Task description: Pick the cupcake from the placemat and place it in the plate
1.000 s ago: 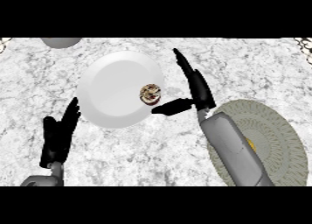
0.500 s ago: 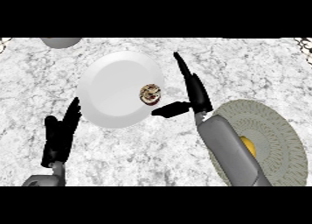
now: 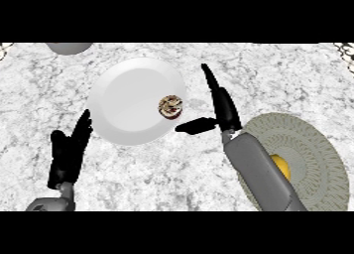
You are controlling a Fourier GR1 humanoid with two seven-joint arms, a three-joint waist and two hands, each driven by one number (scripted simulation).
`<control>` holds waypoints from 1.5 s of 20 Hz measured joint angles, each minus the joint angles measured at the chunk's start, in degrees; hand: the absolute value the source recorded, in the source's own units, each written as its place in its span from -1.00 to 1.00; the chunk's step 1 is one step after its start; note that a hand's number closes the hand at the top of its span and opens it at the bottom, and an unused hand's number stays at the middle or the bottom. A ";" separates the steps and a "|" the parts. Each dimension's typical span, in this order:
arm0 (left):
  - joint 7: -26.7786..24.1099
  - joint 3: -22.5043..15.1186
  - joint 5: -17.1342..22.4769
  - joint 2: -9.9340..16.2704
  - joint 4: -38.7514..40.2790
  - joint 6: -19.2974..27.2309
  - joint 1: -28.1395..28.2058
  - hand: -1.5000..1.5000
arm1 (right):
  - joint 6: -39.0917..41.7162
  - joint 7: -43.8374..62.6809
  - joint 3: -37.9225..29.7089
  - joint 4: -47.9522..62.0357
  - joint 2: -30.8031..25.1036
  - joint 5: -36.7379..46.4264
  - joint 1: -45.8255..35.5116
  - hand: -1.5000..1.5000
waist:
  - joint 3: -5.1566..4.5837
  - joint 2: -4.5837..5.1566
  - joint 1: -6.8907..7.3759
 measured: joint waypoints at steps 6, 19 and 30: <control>-0.57 1.02 0.08 0.18 0.28 -1.16 0.50 0.00 | 2.23 0.60 -2.18 -1.86 -2.07 2.22 2.85 -1.00 | 0.00 -0.04 -0.18; 0.08 1.16 -1.43 -0.94 -1.63 -1.42 1.24 0.00 | 4.67 -6.01 -10.85 1.16 -5.34 3.20 4.78 -1.00 | 0.01 -0.02 -0.11; 0.30 1.85 -2.19 -1.52 -1.11 -1.51 0.70 0.00 | 3.55 -6.59 -15.58 1.36 -7.74 4.04 5.94 -1.00 | -0.12 -0.12 -0.13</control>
